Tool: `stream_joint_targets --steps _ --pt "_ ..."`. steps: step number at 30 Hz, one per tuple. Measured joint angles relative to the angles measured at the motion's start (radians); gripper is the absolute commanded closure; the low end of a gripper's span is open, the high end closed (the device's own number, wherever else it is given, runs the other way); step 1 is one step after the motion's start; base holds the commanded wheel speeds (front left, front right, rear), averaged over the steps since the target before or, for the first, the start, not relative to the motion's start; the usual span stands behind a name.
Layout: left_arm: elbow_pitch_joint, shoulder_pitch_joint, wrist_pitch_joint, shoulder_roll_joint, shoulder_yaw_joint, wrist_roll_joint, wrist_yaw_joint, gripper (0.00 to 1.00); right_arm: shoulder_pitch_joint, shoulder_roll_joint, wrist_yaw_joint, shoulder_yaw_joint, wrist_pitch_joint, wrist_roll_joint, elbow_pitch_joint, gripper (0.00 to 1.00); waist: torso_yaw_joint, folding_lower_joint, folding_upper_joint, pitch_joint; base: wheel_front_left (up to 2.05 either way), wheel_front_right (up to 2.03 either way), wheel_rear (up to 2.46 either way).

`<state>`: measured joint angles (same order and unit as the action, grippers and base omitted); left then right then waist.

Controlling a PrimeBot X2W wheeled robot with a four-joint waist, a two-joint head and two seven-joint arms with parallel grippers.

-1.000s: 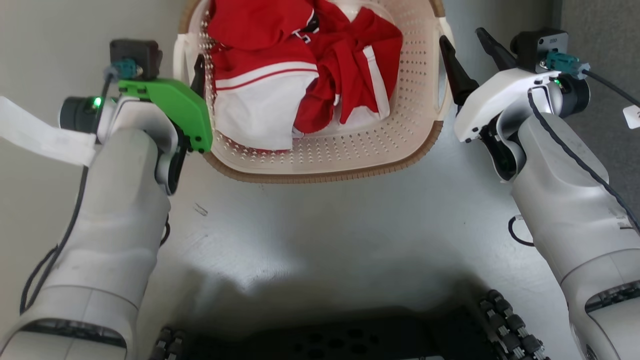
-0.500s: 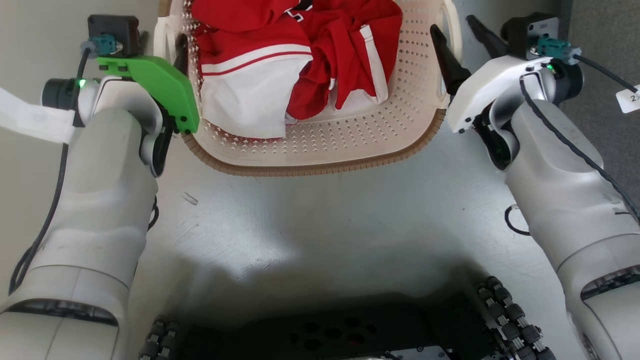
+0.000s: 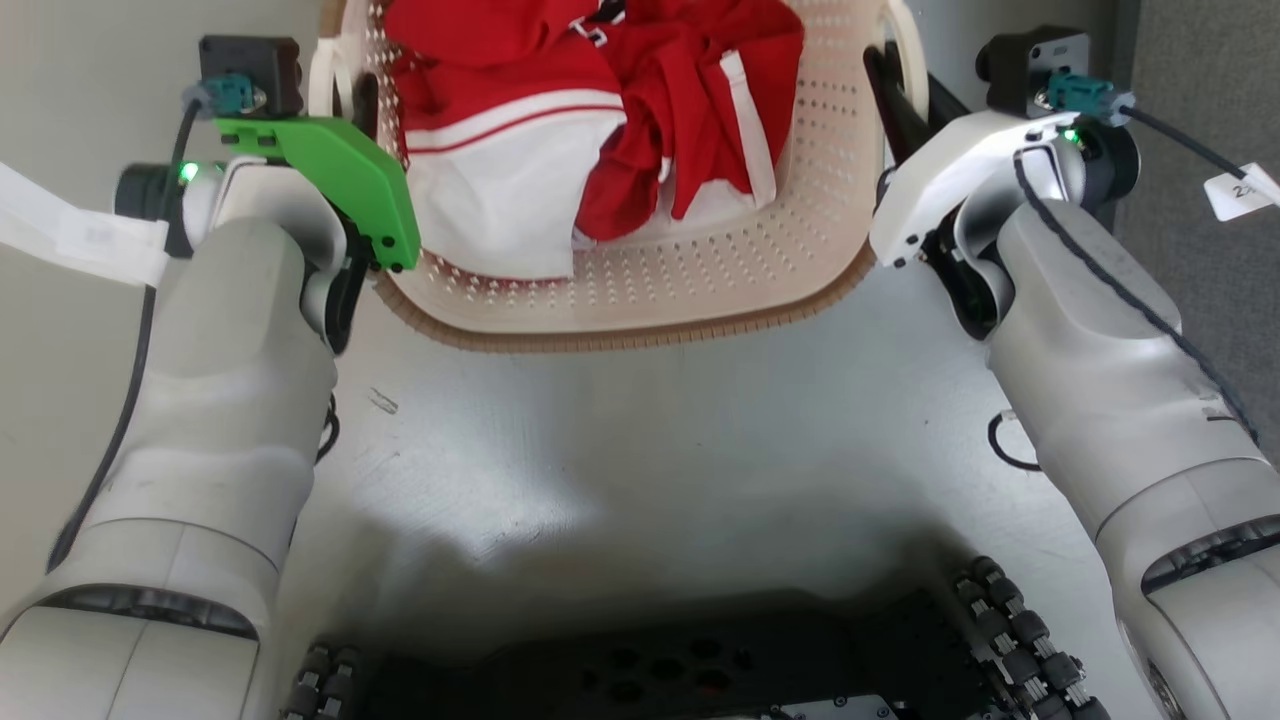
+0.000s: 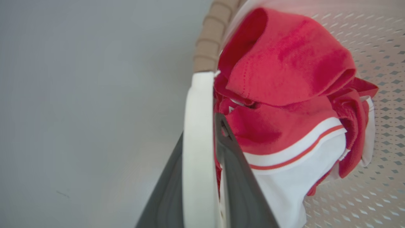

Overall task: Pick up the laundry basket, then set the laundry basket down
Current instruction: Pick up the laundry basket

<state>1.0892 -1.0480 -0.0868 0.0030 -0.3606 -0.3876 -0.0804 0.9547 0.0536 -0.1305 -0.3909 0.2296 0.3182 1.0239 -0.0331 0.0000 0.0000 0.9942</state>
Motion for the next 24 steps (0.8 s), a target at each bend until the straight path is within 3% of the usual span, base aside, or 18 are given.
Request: stream_joint_targets --steps 10,24 --pt "0.07 0.002 -0.001 -0.013 0.0 -0.032 -0.016 1.0 -0.002 -0.005 0.0 -0.032 0.0 0.034 0.047 1.0 0.005 0.0 0.0 -0.058 0.0 0.0 0.0" --pt "0.162 0.051 0.086 -0.023 0.004 -0.09 -0.039 1.0 -0.056 -0.021 0.0 -0.098 -0.017 0.102 0.095 1.0 0.001 -0.0001 0.0 -0.202 0.0 0.0 0.0"
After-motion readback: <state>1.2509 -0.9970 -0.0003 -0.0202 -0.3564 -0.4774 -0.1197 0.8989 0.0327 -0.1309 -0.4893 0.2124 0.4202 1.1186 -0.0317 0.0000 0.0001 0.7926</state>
